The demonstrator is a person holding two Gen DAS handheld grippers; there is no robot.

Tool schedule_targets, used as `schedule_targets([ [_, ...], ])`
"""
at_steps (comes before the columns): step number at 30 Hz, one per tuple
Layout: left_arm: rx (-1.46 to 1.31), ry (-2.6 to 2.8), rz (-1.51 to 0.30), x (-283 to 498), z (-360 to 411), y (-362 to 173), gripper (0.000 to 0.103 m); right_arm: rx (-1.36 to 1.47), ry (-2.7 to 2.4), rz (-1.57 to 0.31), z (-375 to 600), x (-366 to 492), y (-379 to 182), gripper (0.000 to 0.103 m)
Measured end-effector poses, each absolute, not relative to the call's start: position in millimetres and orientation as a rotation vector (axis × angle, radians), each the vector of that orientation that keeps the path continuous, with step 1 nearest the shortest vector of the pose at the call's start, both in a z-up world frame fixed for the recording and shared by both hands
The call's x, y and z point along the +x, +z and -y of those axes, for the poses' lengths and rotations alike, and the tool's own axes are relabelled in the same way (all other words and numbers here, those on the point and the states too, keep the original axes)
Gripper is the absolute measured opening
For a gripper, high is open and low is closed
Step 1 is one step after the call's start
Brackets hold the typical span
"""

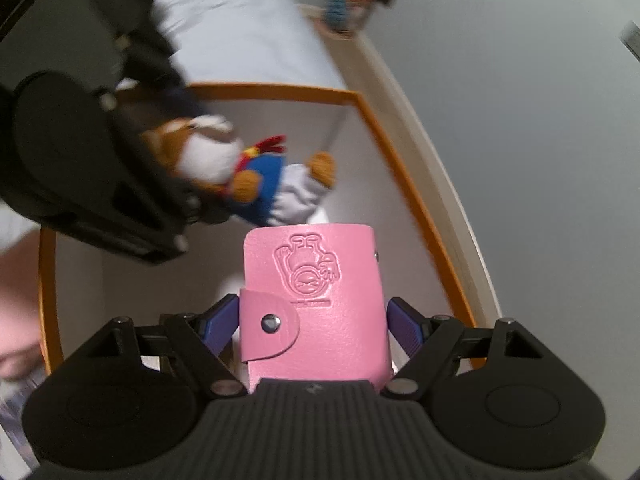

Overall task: Organize objects
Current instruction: 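Carry the raccoon plush and pink wallet over the orange box with both grippers, then open both grippers to drop the plush and wallet into the box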

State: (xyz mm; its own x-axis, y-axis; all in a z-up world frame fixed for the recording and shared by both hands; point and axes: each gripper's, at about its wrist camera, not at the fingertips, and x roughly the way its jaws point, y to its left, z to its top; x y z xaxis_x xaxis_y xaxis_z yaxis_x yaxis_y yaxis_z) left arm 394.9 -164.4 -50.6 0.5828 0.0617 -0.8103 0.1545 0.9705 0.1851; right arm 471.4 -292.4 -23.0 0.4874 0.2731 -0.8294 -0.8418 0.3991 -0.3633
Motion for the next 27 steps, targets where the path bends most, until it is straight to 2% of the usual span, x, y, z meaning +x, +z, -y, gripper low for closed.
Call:
schedule_targets([
  [10, 0.296, -0.011, -0.940, 401, 178, -50, 0.067, -0.993, 0.836, -0.813, 275, 497, -48, 0.080],
  [25, 0.274, 0.006, -0.909, 401, 161, -37, 0.073, -1.046, 0.893, -0.729, 266, 503, -64, 0.080],
  [27, 0.274, 0.006, -0.906, 408, 155, -40, 0.074, -1.063, 0.868, -0.700, 267, 502, -64, 0.083],
])
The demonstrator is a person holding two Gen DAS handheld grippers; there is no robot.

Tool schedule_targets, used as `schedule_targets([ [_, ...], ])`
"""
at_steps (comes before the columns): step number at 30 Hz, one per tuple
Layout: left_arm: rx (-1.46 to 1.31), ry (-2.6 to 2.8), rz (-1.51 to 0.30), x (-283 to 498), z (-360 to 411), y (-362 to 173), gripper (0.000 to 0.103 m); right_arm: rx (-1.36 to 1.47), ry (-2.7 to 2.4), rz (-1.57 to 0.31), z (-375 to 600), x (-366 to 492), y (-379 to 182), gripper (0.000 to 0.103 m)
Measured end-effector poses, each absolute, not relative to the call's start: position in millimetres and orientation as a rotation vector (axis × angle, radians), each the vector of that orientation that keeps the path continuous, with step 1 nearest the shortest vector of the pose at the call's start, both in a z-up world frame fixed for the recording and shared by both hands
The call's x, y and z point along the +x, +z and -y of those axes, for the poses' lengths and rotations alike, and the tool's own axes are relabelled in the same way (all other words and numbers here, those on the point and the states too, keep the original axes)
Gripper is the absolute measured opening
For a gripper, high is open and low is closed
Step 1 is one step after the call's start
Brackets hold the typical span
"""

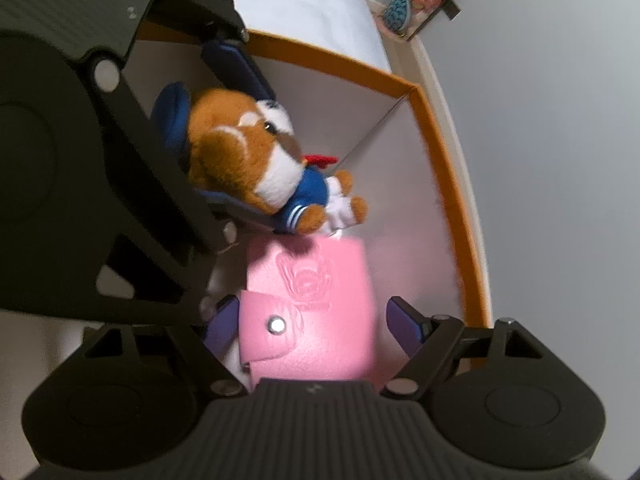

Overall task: Organize objects
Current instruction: 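Open both grippers to drop the plush and wallet into the box, then withdraw both grippers from the orange box toward the remaining items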

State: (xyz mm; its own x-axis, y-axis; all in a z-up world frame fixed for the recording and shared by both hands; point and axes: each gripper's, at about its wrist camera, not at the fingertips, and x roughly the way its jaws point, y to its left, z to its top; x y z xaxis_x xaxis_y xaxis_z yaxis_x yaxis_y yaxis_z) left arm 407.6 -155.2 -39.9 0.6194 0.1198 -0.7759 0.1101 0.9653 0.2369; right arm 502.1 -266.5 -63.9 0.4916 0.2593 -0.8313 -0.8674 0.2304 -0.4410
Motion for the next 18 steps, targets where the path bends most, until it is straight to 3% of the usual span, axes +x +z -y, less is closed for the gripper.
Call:
schedule_targets([
  [5, 0.255, -0.022, -0.902, 412, 149, -42, 0.080, -1.053, 0.857, -0.700, 272, 500, -61, 0.086],
  [18, 0.114, -0.014, -0.864, 411, 115, -18, 0.081, -0.989, 0.827, -0.721, 303, 499, -34, 0.087],
])
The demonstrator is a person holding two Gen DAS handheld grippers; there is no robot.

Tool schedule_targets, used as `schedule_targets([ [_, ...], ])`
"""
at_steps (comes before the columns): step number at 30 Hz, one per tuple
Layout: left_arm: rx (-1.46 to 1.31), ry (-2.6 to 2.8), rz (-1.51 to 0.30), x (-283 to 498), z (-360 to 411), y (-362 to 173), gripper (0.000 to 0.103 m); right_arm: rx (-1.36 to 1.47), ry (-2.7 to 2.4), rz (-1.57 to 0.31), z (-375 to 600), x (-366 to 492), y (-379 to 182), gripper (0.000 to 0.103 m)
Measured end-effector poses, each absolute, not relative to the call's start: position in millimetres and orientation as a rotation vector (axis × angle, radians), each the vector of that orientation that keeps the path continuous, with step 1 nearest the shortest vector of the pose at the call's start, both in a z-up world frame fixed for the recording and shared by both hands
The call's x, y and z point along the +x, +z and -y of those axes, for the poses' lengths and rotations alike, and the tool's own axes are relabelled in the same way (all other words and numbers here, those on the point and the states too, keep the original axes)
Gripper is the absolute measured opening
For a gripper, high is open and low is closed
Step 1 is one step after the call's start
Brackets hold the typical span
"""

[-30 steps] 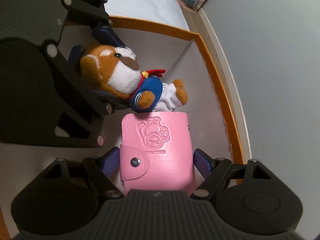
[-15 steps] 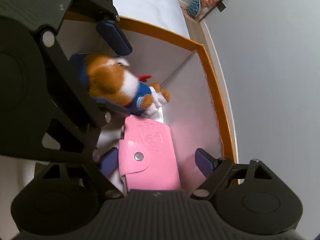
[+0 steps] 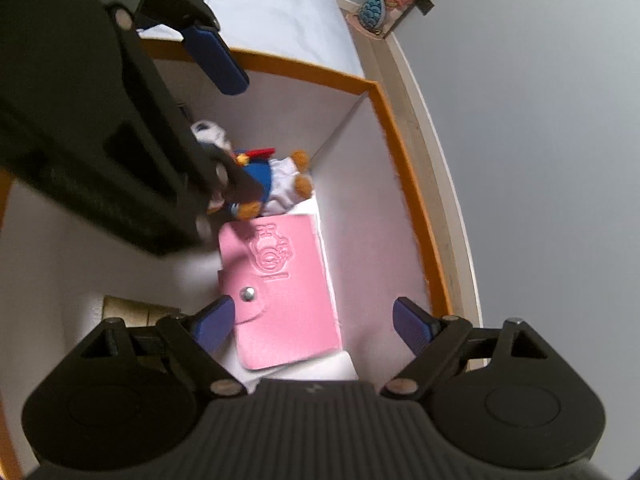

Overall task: Organize objects
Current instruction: 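Withdraw both grippers from the orange box toward the remaining items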

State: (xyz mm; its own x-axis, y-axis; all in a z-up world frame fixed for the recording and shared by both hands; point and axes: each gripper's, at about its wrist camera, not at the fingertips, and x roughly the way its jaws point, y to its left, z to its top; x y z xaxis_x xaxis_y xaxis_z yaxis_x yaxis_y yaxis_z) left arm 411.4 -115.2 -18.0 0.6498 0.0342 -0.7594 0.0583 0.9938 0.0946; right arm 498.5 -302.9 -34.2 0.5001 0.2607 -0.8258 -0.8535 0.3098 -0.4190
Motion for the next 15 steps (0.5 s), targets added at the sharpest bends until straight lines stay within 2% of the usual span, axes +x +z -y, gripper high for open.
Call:
schedule_targets([
  [6, 0.114, -0.017, -0.823, 396, 106, 4, 0.081, -0.929, 0.802, -0.704, 286, 485, 6, 0.087],
  [15, 0.092, -0.009, -0.759, 348, 94, 39, 0.081, -0.828, 0.739, -0.687, 311, 436, 56, 0.087],
])
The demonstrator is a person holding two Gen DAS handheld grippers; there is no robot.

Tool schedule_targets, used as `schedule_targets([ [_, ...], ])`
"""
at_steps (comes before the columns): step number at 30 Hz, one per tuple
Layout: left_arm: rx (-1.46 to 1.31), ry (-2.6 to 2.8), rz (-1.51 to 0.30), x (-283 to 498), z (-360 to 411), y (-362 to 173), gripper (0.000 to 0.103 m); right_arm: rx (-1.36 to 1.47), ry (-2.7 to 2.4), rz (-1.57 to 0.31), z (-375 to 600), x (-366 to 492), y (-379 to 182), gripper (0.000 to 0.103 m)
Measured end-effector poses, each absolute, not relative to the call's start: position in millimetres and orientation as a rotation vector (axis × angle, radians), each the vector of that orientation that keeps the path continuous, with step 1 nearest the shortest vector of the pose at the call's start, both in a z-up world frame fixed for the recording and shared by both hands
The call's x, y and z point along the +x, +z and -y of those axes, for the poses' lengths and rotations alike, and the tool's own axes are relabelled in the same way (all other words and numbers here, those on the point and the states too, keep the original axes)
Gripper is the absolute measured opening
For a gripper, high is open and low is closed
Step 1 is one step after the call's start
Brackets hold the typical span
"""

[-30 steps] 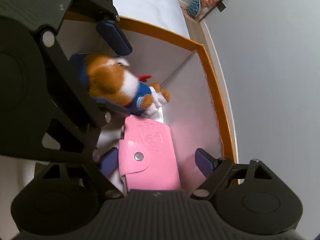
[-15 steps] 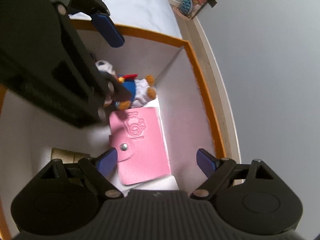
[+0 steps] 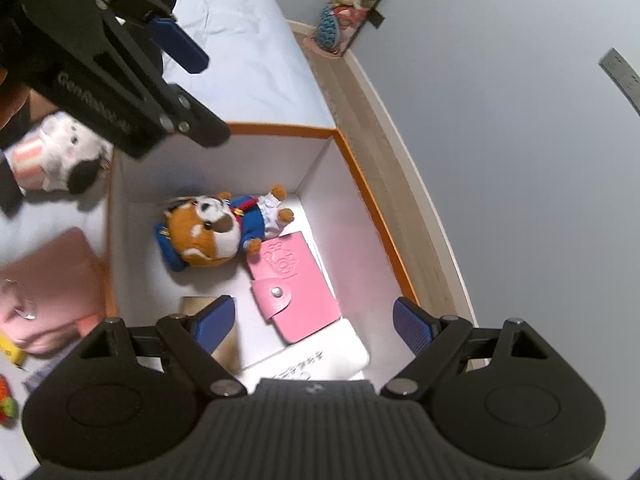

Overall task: Organize objects
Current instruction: 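Withdraw both grippers from the orange box toward the remaining items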

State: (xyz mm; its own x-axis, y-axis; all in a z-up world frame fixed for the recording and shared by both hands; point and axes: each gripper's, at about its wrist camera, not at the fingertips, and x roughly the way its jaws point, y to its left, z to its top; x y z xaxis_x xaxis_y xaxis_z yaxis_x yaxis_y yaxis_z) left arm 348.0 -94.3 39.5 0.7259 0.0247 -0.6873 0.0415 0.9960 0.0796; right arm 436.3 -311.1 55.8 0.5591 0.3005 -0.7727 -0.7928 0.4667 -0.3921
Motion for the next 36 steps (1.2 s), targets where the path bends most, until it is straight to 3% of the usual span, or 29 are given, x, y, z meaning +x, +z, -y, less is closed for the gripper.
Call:
schedule_targets([
  [7, 0.071, -0.006, -0.701, 296, 76, 57, 0.082, -0.727, 0.696, -0.650, 331, 371, 82, 0.087],
  [16, 0.035, 0.017, -0.687, 233, 64, 48, 0.083, -0.624, 0.590, -0.684, 355, 310, 76, 0.087],
  [26, -0.066, 0.019, -0.693, 184, 50, 24, 0.083, -0.350, 0.440, -0.671, 383, 247, 47, 0.088],
  [36, 0.001, -0.133, -0.765, 173, 113, -38, 0.084, -0.179, 0.372, -0.710, 388, 196, -5, 0.090],
])
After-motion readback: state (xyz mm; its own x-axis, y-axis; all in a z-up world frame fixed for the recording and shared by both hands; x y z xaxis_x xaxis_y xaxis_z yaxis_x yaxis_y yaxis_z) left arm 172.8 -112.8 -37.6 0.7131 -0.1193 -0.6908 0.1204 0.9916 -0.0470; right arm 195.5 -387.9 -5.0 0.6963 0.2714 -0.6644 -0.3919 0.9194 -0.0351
